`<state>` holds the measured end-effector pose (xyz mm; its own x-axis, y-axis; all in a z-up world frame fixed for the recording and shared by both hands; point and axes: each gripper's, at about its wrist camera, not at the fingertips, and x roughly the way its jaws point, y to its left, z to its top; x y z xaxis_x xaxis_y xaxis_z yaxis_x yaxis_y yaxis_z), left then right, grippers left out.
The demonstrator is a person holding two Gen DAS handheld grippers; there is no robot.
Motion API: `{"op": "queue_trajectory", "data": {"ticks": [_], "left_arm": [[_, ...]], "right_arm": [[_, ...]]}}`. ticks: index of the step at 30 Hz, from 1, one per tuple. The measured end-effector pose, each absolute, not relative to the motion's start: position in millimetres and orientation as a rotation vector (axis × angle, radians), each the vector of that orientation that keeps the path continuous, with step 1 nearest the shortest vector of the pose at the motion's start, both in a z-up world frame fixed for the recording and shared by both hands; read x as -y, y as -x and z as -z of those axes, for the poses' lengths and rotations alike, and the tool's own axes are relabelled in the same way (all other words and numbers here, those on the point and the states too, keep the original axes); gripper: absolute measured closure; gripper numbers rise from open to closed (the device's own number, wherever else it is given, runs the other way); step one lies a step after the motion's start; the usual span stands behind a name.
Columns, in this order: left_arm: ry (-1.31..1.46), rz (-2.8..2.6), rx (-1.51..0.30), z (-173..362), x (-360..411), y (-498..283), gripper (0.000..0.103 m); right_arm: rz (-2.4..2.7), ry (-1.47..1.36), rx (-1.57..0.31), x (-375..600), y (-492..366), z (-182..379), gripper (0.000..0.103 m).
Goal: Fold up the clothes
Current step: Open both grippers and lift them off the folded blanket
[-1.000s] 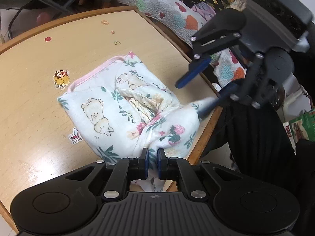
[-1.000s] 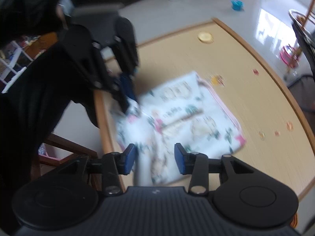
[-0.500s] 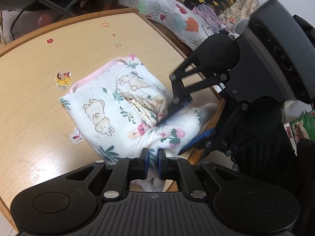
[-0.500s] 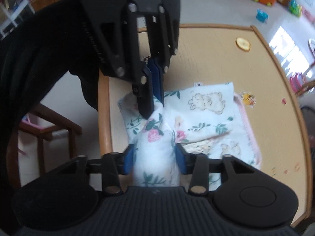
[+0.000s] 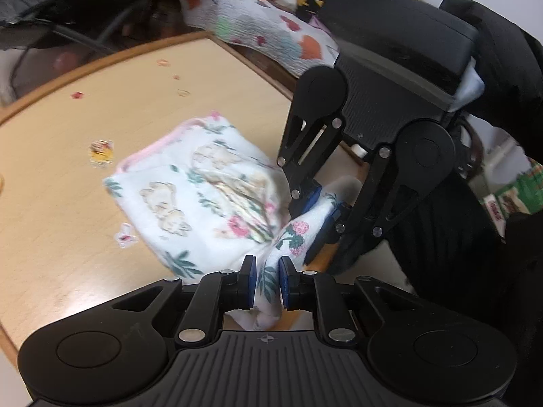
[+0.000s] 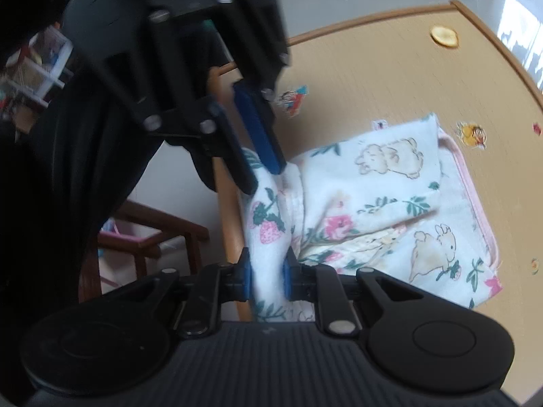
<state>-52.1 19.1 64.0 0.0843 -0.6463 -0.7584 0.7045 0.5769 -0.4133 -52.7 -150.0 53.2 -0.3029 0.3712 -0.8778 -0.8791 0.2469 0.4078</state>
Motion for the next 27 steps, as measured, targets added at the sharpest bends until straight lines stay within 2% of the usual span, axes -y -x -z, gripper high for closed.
{"op": "queue_trajectory", "data": {"ticks": [12,18,21,25,27], "left_arm": [[-0.131,1.012,-0.901,-98.4,-15.4,80.4,0.082],[-0.331,1.007,-0.986,-68.9,17.4,92.0,0.081],[-0.322,0.886,-0.999,-52.1,18.4,79.5,0.081],[-0.212,0.803,-1.016,-43.0,13.5,63.2,0.082],[-0.187,0.777,-1.022,-38.3,13.5,58.7,0.082]], "right_arm": [[-1.329,0.31,-1.471,163.2,12.2,-28.9,0.082],[-1.328,0.314,-1.476,161.6,9.8,-28.2,0.082],[-1.321,0.334,-1.452,161.1,14.7,-32.9,0.081],[-1.279,0.394,-1.348,163.8,21.8,-46.3,0.068],[-1.246,0.425,-1.275,167.0,29.5,-59.0,0.066]]}}
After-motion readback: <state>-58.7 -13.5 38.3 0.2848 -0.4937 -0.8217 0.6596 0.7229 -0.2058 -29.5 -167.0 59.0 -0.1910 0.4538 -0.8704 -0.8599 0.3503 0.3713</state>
